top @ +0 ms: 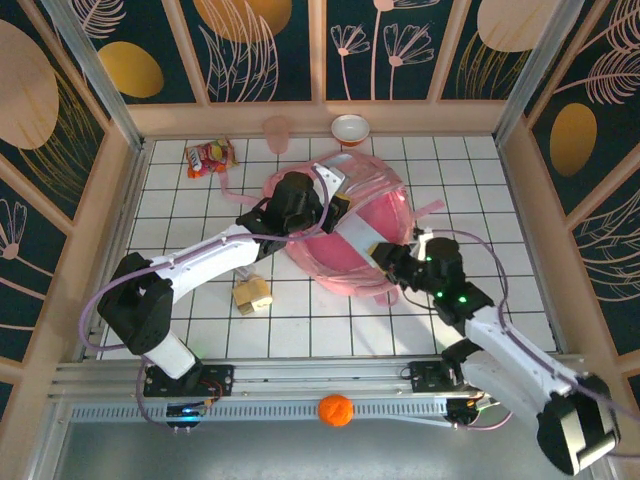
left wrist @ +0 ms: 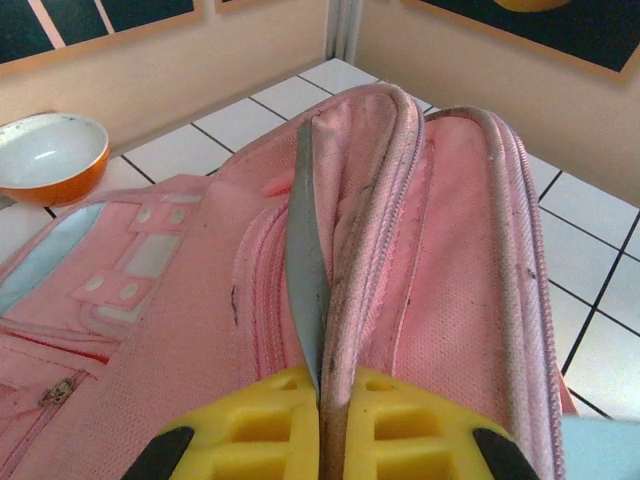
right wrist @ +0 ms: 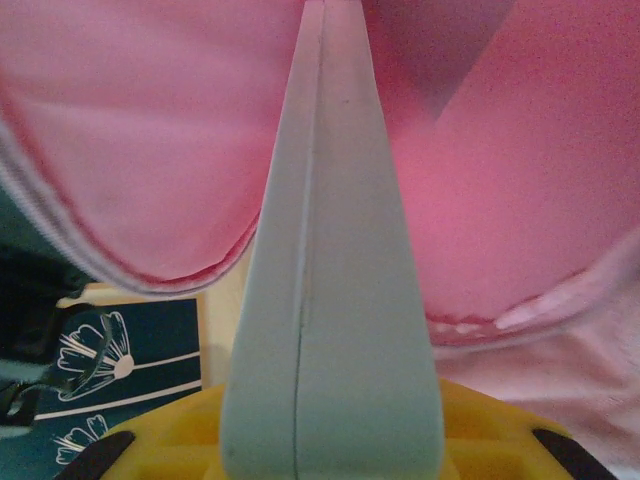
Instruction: Pack books, pencil case, and school supplies into a backpack
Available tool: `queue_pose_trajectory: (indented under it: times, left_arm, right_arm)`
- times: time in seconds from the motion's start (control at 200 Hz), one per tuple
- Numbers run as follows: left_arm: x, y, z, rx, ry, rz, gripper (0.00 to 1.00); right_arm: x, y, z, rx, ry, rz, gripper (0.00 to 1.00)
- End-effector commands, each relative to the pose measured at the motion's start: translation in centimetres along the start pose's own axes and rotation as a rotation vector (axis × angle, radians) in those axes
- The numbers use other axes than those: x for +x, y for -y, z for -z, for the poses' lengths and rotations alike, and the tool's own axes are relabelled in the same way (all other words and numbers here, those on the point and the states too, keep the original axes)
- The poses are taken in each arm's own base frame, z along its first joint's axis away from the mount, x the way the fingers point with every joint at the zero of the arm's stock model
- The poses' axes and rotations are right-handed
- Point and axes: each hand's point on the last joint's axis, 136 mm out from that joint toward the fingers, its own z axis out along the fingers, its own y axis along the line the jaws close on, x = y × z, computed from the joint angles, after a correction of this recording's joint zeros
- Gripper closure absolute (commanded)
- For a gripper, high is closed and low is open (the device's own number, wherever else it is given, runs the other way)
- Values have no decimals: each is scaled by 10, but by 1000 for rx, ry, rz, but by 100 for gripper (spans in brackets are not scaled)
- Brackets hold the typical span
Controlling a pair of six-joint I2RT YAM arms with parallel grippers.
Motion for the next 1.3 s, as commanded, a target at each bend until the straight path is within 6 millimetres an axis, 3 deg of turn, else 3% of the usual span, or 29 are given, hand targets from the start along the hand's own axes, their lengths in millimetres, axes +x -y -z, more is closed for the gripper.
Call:
queue_pose_trajectory:
  times: [0.0,0.56,0.856,1.006,1.116,1.296]
  left_arm:
    - [-77,9,17,48,224,-14,100]
    - [-87,22,27,125,261,-17,100]
    - [-90,24,27,141,271,-15,100]
    - [-88,21,23,131,265,-13,100]
    - [-84,17,21,120,254,-15,100]
    - [-79,6,16,90,236,-22,100]
  right_arm:
    - [-22,-50,-13,-216,132,-13,87]
    - [-15,-58,-128,-358,157,-191,87]
    - [-7,-31,-185,-277,126,-247,81]
    - [3,-8,-192,-203,98,-281,69]
    - [12,9,-185,-149,69,-309,58]
    - [25,17,-173,-80,14,-306,46]
